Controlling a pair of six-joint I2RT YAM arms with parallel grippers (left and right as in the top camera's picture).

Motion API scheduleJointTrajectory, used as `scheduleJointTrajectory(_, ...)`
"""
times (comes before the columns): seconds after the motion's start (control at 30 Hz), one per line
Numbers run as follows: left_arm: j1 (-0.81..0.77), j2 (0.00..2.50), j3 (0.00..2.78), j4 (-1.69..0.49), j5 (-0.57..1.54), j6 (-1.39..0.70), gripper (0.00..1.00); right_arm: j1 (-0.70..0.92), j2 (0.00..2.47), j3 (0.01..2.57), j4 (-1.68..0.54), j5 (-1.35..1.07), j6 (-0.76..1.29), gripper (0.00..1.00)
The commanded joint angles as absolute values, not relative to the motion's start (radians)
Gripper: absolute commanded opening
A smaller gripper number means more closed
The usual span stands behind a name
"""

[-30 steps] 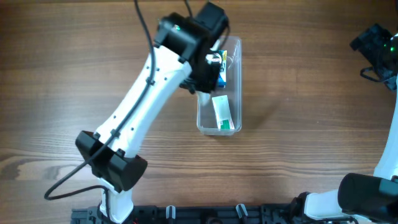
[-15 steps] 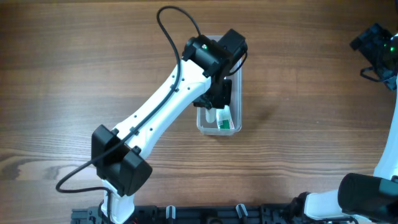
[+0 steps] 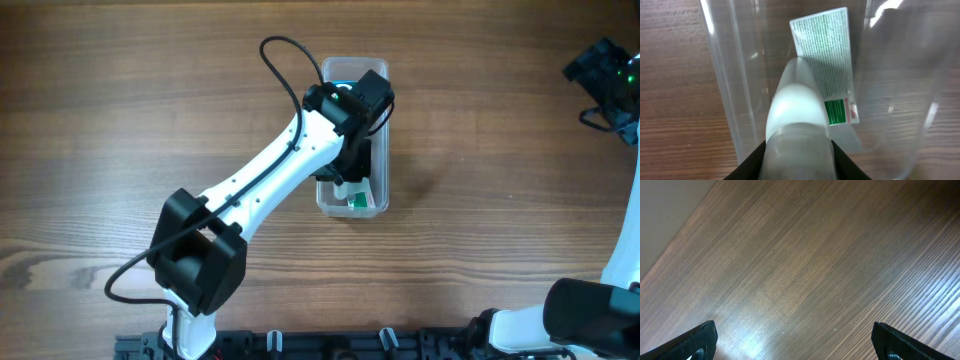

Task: Pack container
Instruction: 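Lift the dropper bottle and carry it over the container, then lower the dropper bottle into the container beside the tube box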

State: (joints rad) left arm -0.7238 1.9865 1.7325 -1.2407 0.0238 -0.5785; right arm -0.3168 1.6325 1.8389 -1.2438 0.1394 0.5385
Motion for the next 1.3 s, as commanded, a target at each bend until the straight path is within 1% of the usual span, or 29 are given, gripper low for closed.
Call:
scheduleJointTrajectory(0.0,-0.717,1.977,1.719,-1.24,-0.025,-0.616,0.34,-0.313,1.637,1.838,-1.242,0.15,0.552,1.0)
scheduleJointTrajectory(0.17,-0.71,1.977,1.719,-1.24,-0.025,-0.619,0.34,-0.313,1.637,1.838,-1.242,0.15,0.552,1.0)
scheduleJointTrajectory(0.53,-0.71,1.977,1.718,-1.22,-0.025,-0.618,0.38,-0.313,1.637,1.838,-1.242,0.15,0.552,1.0)
scheduleJointTrajectory(0.57,-0.71,1.977,1.718,-1.218,-0.024,-0.618,0.39,-0.313,1.637,1.838,-1.242,0.149,0.552,1.0)
scheduleJointTrajectory(0.63,-0.71,1.977,1.718,-1.218,-0.024,-0.618,0.43,-0.313,1.637,1.838,-1.242,0.15,0.552,1.0)
scheduleJointTrajectory(0.83,-0.71,1.977,1.719,-1.217,-0.025,-0.606,0.45,-0.313,1.637,1.838,-1.242,0.15,0.552,1.0)
scheduleJointTrajectory(0.9,-0.708,1.976,1.725,-1.211,-0.053,-0.602,0.5,-0.313,1.637,1.838,-1.242,0.15,0.553,1.0)
scheduleJointTrajectory(1.03,-0.678,1.971,1.838,-1.228,-0.054,-0.527,0.54,-0.313,1.637,1.838,-1.242,0.149,0.553,1.0)
scheduleJointTrajectory(1.13,-0.659,1.945,1.957,-1.253,-0.055,-0.497,0.6,-0.313,1.637,1.838,-1.242,0.15,0.552,1.0)
scheduleJointTrajectory(1.27,-0.649,1.872,2.045,-1.324,-0.054,-0.485,0.63,-0.313,1.637,1.838,-1.242,0.149,0.552,1.0)
